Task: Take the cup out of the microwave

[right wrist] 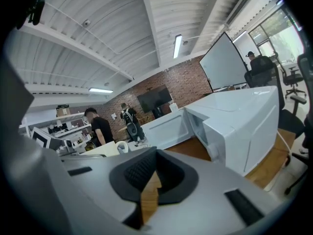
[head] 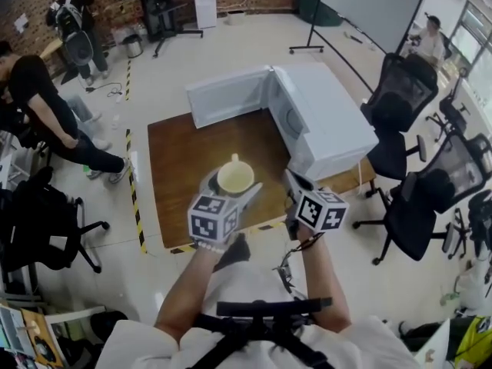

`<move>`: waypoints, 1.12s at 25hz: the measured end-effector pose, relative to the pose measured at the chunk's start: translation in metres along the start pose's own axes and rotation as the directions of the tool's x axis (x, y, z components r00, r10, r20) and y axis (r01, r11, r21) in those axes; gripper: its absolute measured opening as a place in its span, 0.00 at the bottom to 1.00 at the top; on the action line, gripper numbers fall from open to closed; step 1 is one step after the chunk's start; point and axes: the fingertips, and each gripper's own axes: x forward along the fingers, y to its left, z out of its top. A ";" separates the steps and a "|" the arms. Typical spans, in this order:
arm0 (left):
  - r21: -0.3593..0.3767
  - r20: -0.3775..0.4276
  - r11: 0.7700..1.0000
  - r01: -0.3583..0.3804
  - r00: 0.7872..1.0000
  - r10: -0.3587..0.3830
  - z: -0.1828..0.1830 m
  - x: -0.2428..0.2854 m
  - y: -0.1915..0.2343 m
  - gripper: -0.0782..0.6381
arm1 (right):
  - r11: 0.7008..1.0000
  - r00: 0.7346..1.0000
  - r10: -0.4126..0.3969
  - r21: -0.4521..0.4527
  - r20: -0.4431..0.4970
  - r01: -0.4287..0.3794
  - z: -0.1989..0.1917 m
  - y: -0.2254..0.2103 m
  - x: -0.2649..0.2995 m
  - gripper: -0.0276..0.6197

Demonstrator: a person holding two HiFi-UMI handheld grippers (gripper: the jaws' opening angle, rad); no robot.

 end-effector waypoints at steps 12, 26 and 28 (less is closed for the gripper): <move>0.014 0.006 1.000 0.017 1.000 -0.017 0.012 0.007 0.001 0.74 | 1.000 1.000 0.006 -0.009 0.015 -0.005 0.008 0.002 0.004 0.05; 0.018 0.008 0.999 0.027 1.000 -0.027 0.019 0.008 0.010 0.74 | 1.000 1.000 0.008 -0.012 0.020 -0.008 0.013 0.010 0.015 0.05; 0.017 0.009 0.999 0.029 1.000 -0.029 0.020 0.008 0.010 0.74 | 1.000 1.000 0.008 -0.011 0.019 -0.008 0.013 0.011 0.015 0.05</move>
